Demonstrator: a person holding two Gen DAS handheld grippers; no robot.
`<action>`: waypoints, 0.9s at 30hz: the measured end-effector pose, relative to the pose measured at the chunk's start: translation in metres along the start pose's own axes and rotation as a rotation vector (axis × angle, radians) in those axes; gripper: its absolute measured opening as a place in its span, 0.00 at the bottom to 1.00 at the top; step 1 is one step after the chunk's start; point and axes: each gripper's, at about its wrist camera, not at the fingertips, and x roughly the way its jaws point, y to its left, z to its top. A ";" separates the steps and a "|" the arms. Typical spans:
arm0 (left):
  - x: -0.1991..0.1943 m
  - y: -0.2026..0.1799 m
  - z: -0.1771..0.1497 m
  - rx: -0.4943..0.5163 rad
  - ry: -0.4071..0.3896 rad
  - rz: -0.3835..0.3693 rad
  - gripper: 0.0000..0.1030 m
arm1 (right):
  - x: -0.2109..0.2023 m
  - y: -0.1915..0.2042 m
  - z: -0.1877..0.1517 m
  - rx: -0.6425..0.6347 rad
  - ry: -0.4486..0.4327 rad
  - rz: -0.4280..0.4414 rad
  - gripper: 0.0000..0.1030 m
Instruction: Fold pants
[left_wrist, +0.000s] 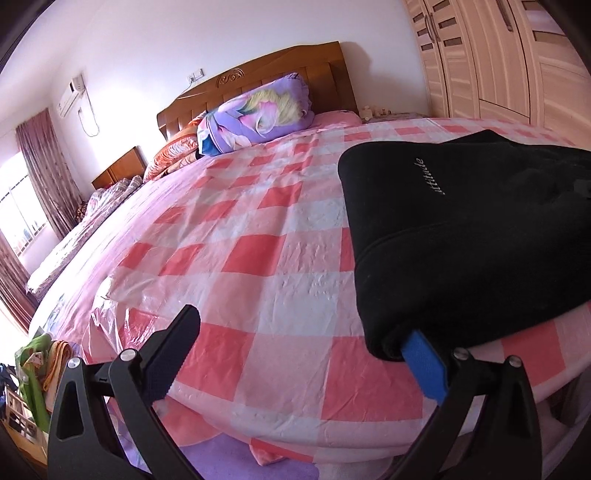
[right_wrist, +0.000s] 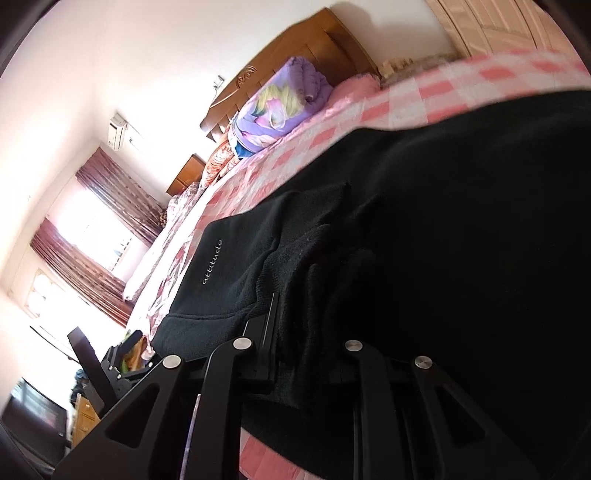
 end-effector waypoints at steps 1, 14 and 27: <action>0.001 -0.001 0.000 0.007 -0.001 0.004 0.99 | 0.002 -0.003 -0.001 0.002 0.007 -0.007 0.17; 0.004 -0.002 -0.001 0.028 0.012 -0.009 0.99 | 0.000 -0.016 -0.007 0.055 0.025 -0.015 0.15; -0.051 0.076 0.076 -0.230 -0.138 -0.385 0.98 | -0.013 0.055 0.014 -0.272 -0.062 -0.160 0.82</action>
